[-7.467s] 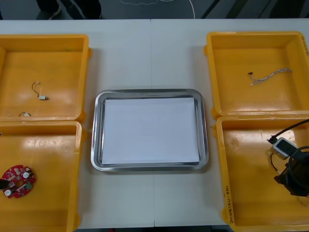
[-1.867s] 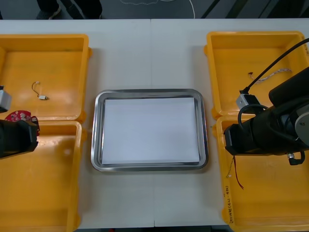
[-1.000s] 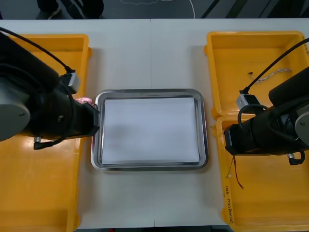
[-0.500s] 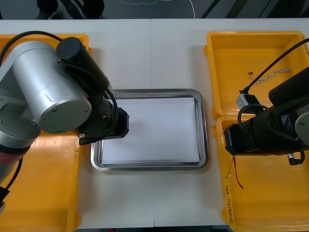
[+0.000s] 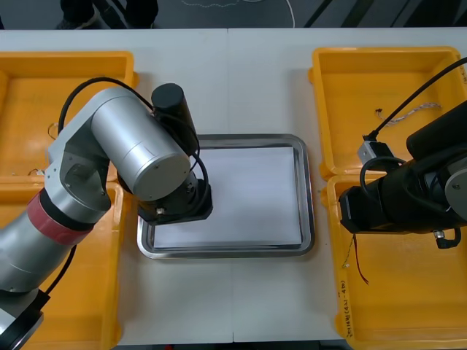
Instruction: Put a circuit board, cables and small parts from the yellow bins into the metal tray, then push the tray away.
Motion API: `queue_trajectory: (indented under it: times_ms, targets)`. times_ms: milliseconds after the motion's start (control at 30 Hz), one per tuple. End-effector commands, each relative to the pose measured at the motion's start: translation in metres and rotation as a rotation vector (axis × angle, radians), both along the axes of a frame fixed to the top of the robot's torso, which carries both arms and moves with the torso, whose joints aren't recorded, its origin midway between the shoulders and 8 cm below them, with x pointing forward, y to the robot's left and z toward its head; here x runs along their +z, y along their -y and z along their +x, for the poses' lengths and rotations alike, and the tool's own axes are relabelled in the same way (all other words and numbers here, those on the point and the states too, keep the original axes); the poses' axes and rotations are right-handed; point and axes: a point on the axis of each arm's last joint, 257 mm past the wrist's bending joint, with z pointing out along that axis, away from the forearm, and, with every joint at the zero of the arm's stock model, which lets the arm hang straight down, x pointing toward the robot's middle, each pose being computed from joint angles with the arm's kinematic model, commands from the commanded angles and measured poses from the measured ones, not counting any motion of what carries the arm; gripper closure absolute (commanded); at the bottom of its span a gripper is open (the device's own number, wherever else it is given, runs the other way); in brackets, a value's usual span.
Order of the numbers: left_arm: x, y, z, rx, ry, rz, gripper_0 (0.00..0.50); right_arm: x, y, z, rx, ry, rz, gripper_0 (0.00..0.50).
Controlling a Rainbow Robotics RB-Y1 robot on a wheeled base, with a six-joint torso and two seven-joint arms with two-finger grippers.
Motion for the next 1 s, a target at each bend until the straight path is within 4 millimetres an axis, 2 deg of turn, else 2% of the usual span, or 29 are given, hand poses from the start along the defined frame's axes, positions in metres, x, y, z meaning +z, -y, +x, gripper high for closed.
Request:
queue_trajectory:
  times_ms: [33,500,1000]
  targets:
    - [0.007,0.019,0.001,-0.069,0.022,0.019,0.500,0.006,-0.005,-0.002,0.033,0.026,-0.012,0.500]
    - [-0.020,0.015,-0.015,-0.080,-0.045,0.056,0.500,0.006,-0.005,-0.002,0.040,0.027,-0.014,0.500]
    - [-0.037,0.020,-0.031,-0.078,-0.086,0.037,0.500,0.006,-0.005,-0.002,0.043,0.028,-0.015,0.500]
